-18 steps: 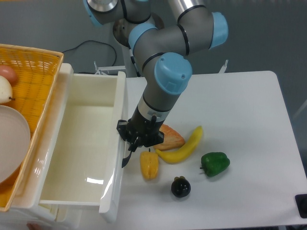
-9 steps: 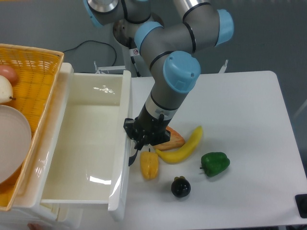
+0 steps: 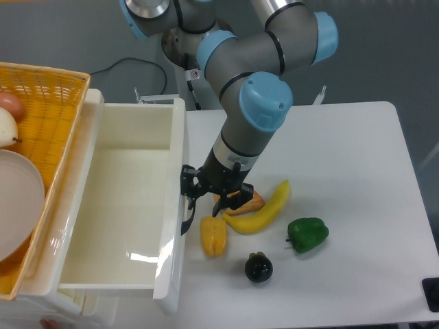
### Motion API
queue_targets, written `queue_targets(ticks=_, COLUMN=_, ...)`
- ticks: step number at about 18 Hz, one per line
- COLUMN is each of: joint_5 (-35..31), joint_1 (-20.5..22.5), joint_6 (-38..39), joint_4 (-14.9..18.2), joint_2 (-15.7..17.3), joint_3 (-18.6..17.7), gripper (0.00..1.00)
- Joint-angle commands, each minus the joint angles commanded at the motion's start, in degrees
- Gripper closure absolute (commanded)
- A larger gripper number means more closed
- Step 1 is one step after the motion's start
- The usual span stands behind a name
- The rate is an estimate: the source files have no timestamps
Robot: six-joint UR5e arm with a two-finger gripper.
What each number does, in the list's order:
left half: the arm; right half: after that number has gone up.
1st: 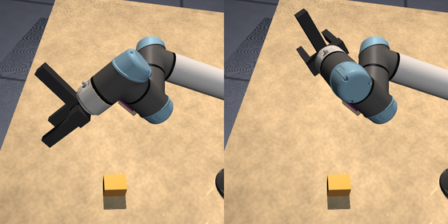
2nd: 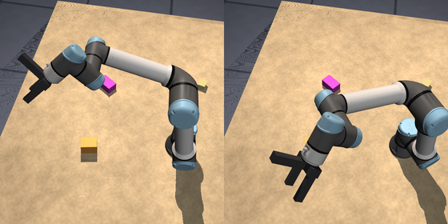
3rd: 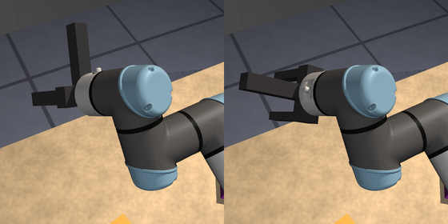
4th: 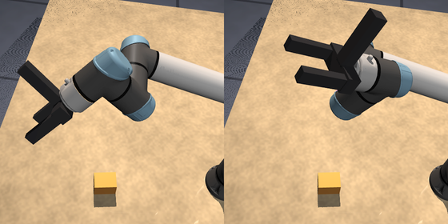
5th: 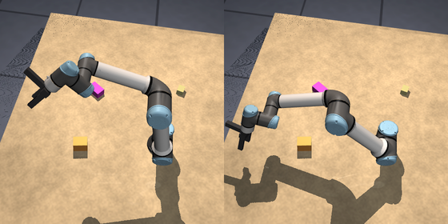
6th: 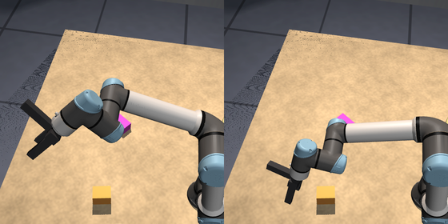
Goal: Slide the top white drawer open
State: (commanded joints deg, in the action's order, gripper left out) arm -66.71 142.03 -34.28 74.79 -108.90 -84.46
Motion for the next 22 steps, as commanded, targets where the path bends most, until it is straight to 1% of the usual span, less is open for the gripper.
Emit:
queue_targets(ticks=8, joint_5=1.7, joint_1=1.7, joint_6=-0.2, joint_4=0.0, joint_2=-0.2, joint_3=-0.2, gripper=0.23)
queue_targets(ticks=10, joint_5=1.6, joint_1=2.5, joint_6=-0.3, joint_4=-0.2, joint_2=-0.2, joint_3=-0.2, gripper=0.16)
queue_targets(ticks=11, joint_5=1.5, joint_1=3.1, joint_6=-0.4, joint_4=-0.5, joint_2=-0.1, joint_3=-0.2, gripper=0.07)
queue_targets(ticks=12, joint_5=1.4, joint_1=3.7, joint_6=-0.4, joint_4=-0.8, joint_2=0.0, joint_3=0.0, gripper=0.00)
queue_targets(ticks=13, joint_5=1.4, joint_1=4.2, joint_6=-0.7, joint_4=-0.8, joint_2=0.0, joint_3=0.3, gripper=0.00)
queue_targets(ticks=16, joint_5=1.2, joint_1=7.0, joint_6=-5.0, joint_4=-0.8, joint_2=0.2, joint_3=0.3, gripper=0.00)
queue_targets(ticks=18, joint_5=1.1, joint_1=9.7, joint_6=-9.0, joint_4=-0.9, joint_2=0.2, joint_3=0.3, gripper=0.00)
queue_targets(ticks=20, joint_5=1.0, joint_1=12.2, joint_6=-14.3, joint_4=-2.0, joint_2=0.1, joint_3=0.3, gripper=0.00)
queue_targets(ticks=22, joint_5=-1.9, joint_1=13.9, joint_6=-18.7, joint_4=-2.1, joint_2=0.1, joint_3=0.0, gripper=0.00)
